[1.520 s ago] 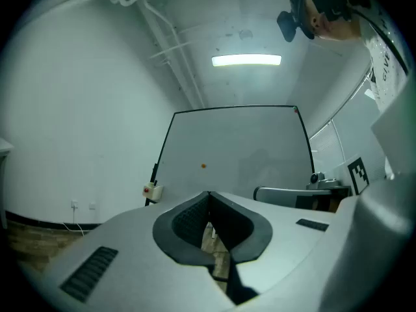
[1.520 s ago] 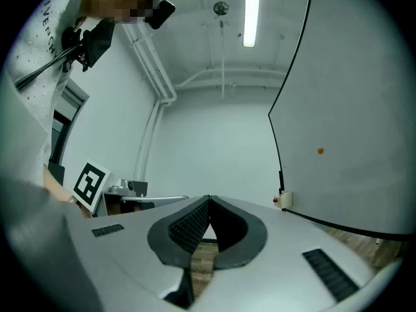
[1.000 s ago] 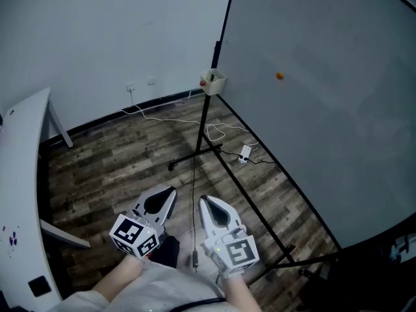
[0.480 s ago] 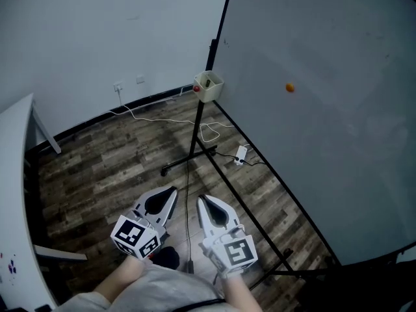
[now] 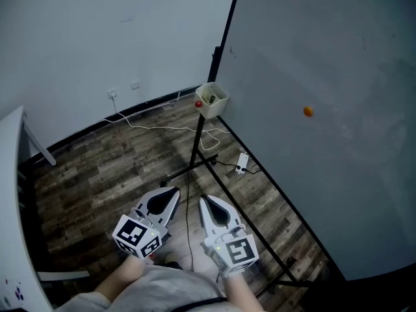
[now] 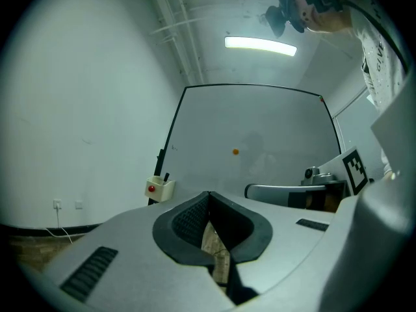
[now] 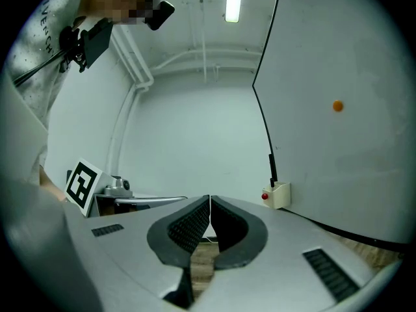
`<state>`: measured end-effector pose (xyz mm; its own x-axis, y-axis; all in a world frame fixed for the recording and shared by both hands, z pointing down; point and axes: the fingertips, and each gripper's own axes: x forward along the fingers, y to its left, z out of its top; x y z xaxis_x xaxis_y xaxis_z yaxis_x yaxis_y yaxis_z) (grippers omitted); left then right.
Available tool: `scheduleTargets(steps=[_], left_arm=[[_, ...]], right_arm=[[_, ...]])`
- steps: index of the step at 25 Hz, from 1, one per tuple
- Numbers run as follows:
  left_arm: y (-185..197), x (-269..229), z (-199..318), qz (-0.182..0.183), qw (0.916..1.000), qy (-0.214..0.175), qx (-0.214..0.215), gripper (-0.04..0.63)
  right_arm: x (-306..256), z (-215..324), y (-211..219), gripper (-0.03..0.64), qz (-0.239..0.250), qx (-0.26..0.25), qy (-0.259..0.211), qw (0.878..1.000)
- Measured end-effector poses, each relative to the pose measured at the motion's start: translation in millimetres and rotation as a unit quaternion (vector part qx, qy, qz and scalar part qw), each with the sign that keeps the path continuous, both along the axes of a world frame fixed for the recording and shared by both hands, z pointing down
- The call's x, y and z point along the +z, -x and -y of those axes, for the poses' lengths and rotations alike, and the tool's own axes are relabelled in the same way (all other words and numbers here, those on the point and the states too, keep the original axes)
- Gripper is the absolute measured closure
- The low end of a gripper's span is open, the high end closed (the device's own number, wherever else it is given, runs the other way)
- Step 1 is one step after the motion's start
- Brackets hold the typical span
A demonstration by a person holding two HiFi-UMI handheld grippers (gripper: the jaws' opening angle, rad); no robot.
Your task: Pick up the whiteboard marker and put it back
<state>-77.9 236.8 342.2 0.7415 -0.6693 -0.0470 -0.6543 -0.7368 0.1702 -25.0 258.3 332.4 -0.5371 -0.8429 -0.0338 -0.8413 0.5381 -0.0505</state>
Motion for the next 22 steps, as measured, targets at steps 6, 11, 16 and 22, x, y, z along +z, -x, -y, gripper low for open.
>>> scheduleTargets(steps=[6,11,16,22], left_arm=[[14.7,6.1,41.1,-0.002,1.0000,0.002,-0.001,0.580],[23.5,13.3,53.9,-0.011,0.9998,0.012,-0.008,0.580],[19.0,16.5,59.7,-0.014,0.9998,0.014,-0.003,0.580],[18.5,14.7,76.0,-0.017,0.9997,0.016,-0.003,0.580]], right_arm=[[10.2,41.2,17.9,0.597,-0.018,0.002,0.011,1.000],[14.1,53.6,24.9,0.597,-0.032,0.000,0.021,0.999],[15.8,57.8,21.4,0.597,-0.030,0.005,0.025,0.999],[11.8,75.7,20.9,0.597,-0.040,0.002,0.021,0.999]])
